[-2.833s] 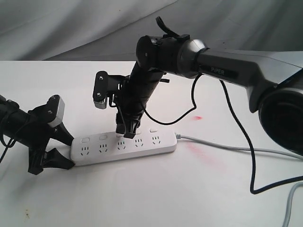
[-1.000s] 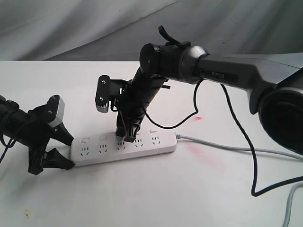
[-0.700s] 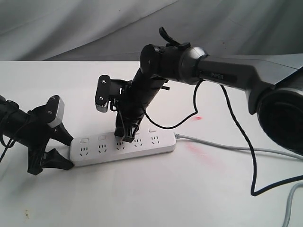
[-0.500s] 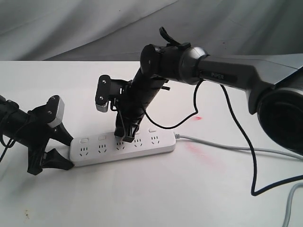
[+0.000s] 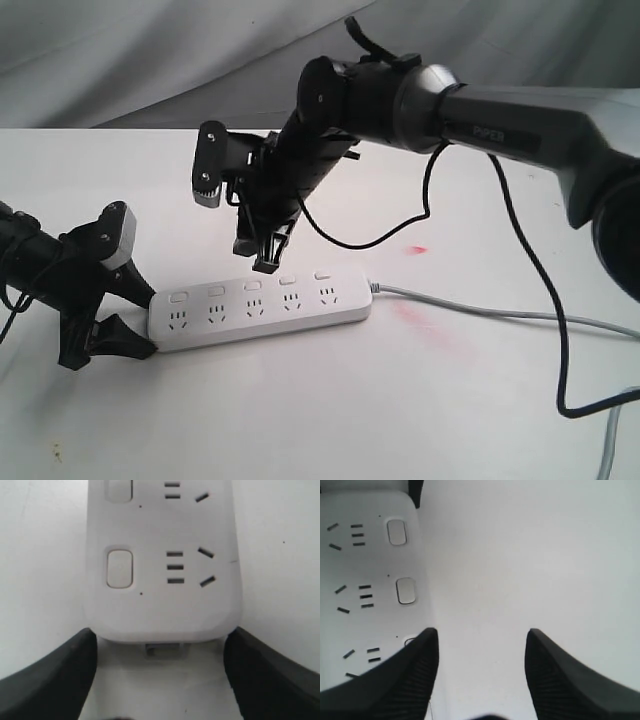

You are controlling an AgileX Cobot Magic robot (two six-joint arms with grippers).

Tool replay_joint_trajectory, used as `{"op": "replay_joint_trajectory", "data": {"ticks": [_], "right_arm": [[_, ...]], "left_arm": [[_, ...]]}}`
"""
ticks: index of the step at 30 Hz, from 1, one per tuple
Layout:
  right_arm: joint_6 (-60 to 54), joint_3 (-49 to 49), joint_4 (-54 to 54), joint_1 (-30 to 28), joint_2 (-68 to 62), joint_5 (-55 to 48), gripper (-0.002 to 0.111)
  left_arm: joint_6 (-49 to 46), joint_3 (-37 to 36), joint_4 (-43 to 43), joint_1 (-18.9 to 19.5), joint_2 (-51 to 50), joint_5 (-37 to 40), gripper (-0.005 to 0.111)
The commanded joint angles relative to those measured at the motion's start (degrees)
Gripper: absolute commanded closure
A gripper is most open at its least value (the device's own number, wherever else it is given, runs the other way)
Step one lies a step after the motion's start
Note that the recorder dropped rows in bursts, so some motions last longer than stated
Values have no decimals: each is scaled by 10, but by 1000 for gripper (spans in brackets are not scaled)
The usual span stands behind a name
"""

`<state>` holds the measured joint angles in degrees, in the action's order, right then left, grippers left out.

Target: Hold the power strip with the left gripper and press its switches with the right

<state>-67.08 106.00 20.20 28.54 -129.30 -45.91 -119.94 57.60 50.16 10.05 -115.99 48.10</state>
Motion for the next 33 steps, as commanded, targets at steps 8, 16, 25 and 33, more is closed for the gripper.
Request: {"op": "replay_joint_trajectory", "data": {"ticks": [8,16,25,33], "right_arm": [[24,-4,-35,-24,17,-60,59],[26,-50,-45,-29,17,-21,59],[26,-62,-42,-29,4,8,59],[26,-62,-42,-29,-11,8,59]], "left_arm": [[0,1,8,-3,-1,2,40],[0,1,8,-3,-1,2,40],[0,1,8,-3,-1,2,40],[0,1,8,-3,-1,2,40]]}}
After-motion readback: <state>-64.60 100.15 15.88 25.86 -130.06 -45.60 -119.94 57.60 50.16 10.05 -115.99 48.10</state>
